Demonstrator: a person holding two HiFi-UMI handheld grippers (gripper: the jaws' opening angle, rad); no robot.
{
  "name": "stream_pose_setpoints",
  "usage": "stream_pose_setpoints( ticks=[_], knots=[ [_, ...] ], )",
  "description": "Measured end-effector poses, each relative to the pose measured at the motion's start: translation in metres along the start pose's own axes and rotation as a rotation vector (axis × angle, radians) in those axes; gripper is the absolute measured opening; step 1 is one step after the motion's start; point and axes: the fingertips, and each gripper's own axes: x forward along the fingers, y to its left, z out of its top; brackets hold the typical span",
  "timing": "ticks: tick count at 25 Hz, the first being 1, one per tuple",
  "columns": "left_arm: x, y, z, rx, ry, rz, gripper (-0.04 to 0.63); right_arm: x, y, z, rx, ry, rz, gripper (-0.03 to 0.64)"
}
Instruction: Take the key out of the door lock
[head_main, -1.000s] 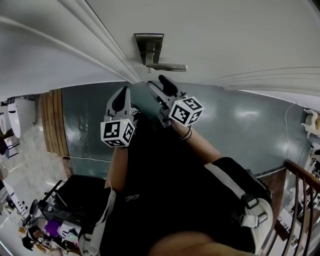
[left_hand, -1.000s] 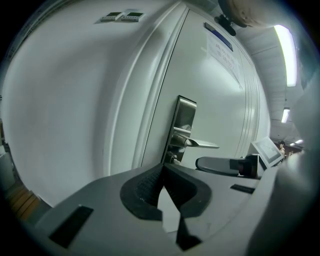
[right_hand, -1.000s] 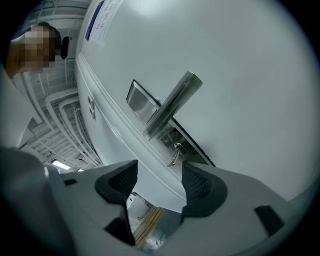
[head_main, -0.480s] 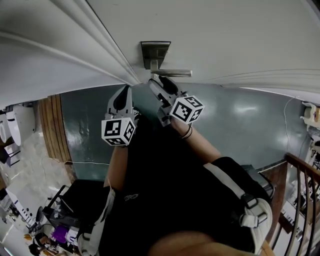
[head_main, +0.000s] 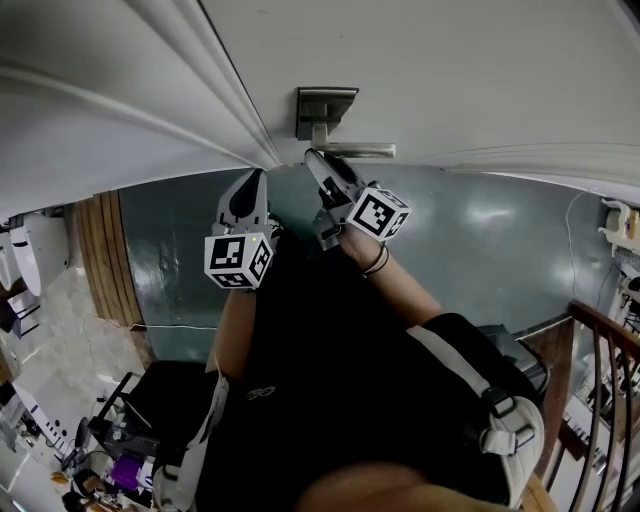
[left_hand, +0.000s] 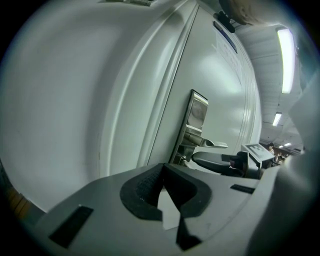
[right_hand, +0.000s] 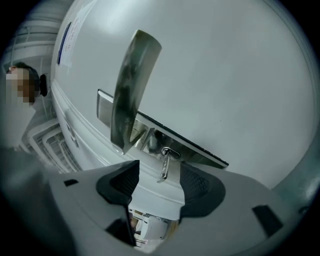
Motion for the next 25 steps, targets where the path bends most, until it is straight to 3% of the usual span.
stream_pose_setpoints(
  ticks=[3, 16, 25],
  knots=[
    [0.004, 0.004, -0.001, -0.001, 0.003, -0.009, 0.023, 0.005, -0.003, 0.001, 0.091, -0.028, 0.019, 0.250],
    [0.007, 0.010, -0.003, -0.004, 0.015, -0.040, 0.023, 0.010, -0.016, 0.007, 0.295, -0.139, 0.020, 0.196],
    [0.005, 0.008, 0.000, -0.009, 0.011, -0.049, 0.023, 0.014, -0.016, 0.014, 0.372, -0.183, 0.013, 0.072]
  ],
)
